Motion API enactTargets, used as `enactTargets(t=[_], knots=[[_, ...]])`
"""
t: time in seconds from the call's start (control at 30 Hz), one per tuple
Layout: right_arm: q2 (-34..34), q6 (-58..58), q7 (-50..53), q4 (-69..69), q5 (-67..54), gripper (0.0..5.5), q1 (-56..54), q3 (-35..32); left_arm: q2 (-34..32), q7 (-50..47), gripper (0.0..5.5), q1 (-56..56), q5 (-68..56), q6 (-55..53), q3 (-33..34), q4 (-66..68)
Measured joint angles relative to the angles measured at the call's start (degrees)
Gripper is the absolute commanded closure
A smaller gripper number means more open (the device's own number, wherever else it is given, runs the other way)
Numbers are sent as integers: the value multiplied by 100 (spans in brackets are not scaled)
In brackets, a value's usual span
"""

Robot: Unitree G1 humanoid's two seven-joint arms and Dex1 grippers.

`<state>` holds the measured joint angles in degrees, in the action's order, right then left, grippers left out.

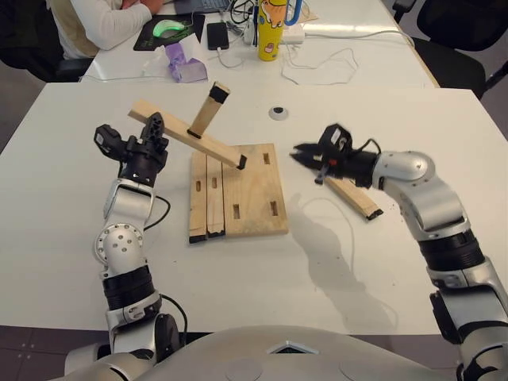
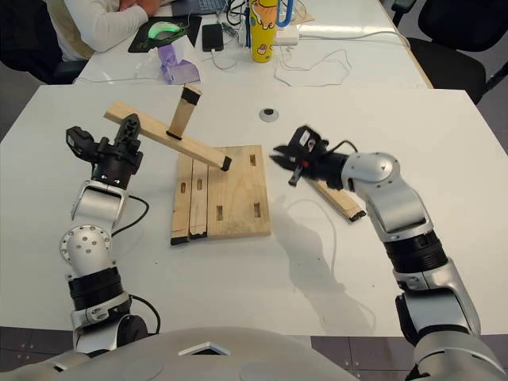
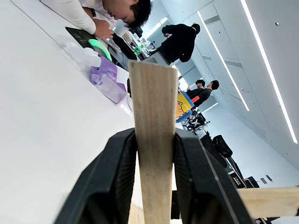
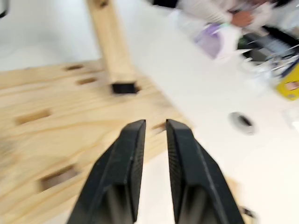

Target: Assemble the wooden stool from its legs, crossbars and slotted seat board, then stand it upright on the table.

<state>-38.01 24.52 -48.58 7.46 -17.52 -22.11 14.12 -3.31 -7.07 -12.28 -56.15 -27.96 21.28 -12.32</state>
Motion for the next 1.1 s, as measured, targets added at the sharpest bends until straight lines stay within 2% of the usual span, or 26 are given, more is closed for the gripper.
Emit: enactTargets(t=[0.1, 0.2, 0.33, 0.37, 0.7, 1.1], knots=[[-193, -57, -653, 223, -95, 471, 173, 130, -33, -26, 444, -83, 59, 48, 92, 99], [-455, -140, -1196, 307, 159, 471, 362, 543, -44, -28, 444, -134, 72, 64, 144, 197], [-684, -202, -1649, 317, 432, 471, 411, 810, -44, -27, 444, -148, 113, 71, 158, 229], [-700, -279, -1684, 300, 547, 471, 422, 884, -43, -26, 444, -148, 114, 74, 171, 237], [-357, -316, -1569, 184, 946, 314, 447, 1045, 4, -24, 444, -146, 121, 80, 179, 245], [-7, -380, -1291, 88, 1465, 307, 447, 1293, 109, -94, 444, 10, 121, 80, 180, 34]])
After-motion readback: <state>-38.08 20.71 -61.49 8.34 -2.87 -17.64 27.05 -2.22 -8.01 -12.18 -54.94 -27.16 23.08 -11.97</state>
